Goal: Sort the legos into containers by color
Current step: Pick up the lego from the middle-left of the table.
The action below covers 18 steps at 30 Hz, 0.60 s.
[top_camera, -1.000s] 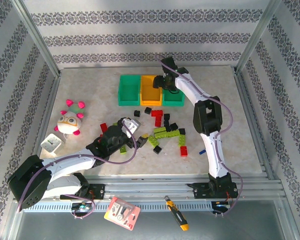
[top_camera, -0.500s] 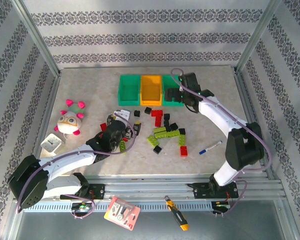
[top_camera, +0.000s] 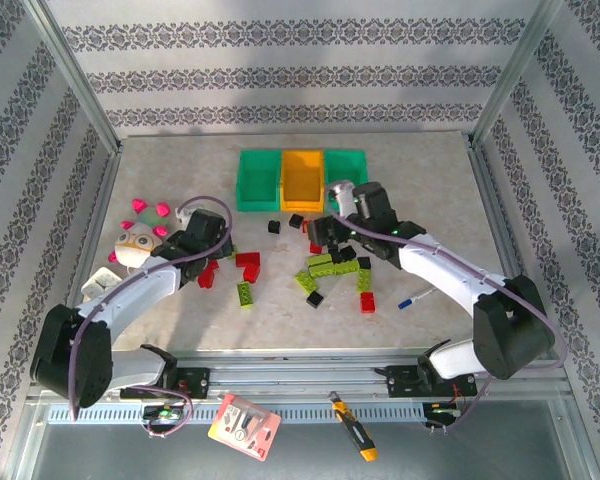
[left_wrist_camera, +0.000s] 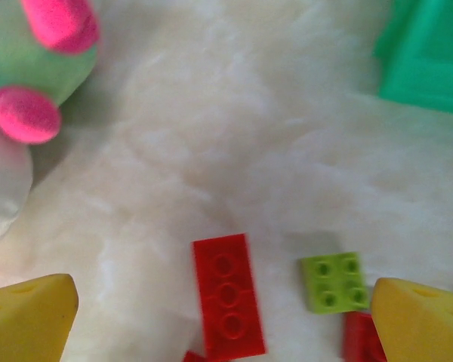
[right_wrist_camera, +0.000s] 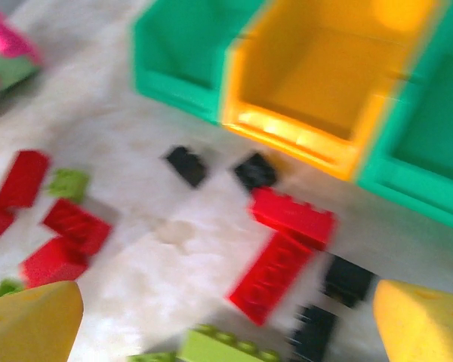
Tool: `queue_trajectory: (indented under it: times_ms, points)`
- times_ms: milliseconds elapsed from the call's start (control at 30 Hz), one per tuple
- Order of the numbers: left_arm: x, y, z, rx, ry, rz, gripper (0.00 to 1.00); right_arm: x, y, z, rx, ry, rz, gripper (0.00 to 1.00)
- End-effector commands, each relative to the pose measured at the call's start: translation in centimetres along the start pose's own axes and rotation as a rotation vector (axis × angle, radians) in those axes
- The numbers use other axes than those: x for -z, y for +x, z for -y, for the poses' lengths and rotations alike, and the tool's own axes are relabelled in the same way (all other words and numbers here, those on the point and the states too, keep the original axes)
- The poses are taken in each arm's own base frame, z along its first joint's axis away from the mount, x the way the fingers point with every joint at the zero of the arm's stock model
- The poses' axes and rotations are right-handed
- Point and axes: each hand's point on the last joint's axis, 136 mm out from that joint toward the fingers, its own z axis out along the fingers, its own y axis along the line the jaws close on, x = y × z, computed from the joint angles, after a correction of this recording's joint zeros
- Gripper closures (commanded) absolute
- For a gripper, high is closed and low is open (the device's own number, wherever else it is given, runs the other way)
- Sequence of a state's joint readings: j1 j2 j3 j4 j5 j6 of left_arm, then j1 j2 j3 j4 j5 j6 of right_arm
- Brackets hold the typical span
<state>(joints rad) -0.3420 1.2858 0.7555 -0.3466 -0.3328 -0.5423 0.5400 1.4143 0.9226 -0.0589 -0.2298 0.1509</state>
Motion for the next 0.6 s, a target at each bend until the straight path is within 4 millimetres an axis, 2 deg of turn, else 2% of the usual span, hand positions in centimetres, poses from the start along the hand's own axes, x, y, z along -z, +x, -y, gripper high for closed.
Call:
queue_trajectory:
  times_ms: [0, 67, 200, 333, 433, 567]
  points:
    - [-1.0, 2.3, -1.0, 0.046, -0.027, -0.174, 0.0, 0.0, -1.8, -4.5, 0.144, -0.134, 0.066, 0.02]
    - [-2.1, 2.7, -1.5, 0.057, -0.055, -0.229, 0.05, -0.5, -1.8, -6.4, 0.166, -0.179, 0.063, 0.02]
    - [-3.8, 2.8, -1.0, 0.071, -0.05, -0.287, 0.18, -1.5, -1.5, -8.2, 0.187, -0.213, 0.042, 0.02]
    - [-5.3, 3.2, -0.5, 0.083, -0.054, -0.325, 0.3, -1.8, -1.6, -8.9, 0.144, -0.243, 0.048, 0.02]
    - [-6.1, 3.6, -0.3, 0.09, -0.051, -0.348, 0.34, -1.6, -1.9, -9.0, 0.133, -0.249, 0.06, 0.02]
    - [-6.7, 4.1, 0.0, 0.083, -0.051, -0.372, 0.48, -1.3, -2.0, -8.9, 0.131, -0.242, 0.065, 0.02]
